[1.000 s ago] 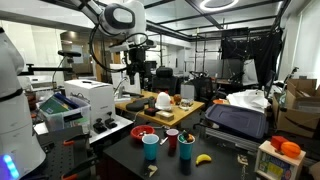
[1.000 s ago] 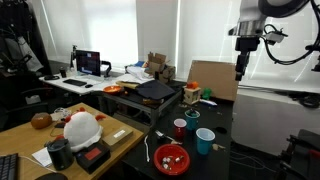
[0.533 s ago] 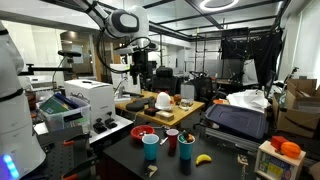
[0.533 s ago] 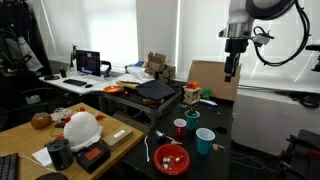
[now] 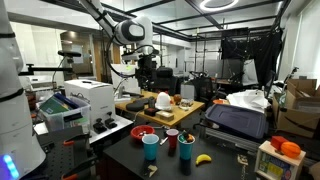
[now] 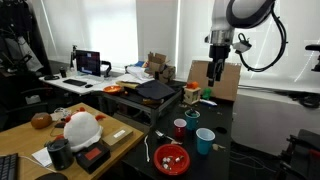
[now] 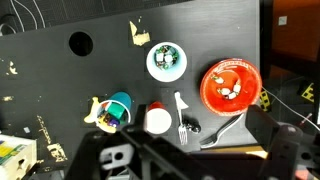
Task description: Put the sweets inside the blue cup.
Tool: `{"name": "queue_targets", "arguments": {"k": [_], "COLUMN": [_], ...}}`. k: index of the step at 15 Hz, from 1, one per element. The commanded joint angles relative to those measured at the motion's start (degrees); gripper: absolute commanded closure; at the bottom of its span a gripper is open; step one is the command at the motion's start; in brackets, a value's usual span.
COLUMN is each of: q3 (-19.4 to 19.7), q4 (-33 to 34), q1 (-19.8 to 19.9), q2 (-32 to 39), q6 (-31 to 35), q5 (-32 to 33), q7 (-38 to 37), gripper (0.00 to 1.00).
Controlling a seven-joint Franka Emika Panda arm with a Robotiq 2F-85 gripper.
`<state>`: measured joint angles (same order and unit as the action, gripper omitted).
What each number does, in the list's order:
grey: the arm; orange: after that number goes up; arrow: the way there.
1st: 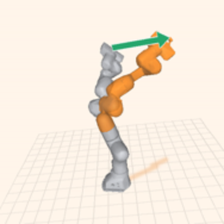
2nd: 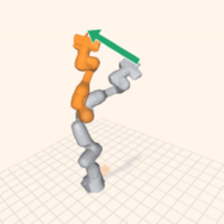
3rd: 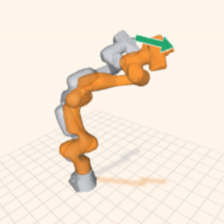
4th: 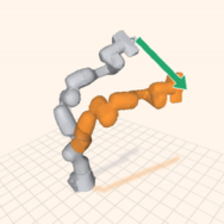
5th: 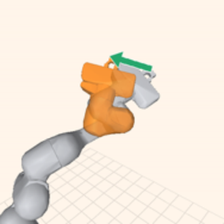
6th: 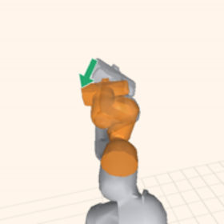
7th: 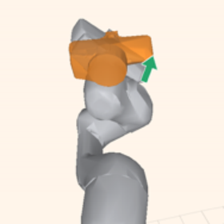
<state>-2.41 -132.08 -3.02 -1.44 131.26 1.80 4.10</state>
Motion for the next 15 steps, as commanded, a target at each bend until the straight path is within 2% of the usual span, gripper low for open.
{"name": "queue_targets", "arguments": {"k": [1,8,15], "q3": [-0.7,-1.2,-1.9], "q4": [3.4,8.4,16.5], "q1": [-0.4,-0.8,-1.4], "q2": [5.0,13.3,22.8], "q6": [2.9,8.6,9.0], "q5": [-1.0,-4.1,-5.2], "q7": [-3.7,-5.2,-6.5], "gripper": [0.00,0.00,0.00]}}
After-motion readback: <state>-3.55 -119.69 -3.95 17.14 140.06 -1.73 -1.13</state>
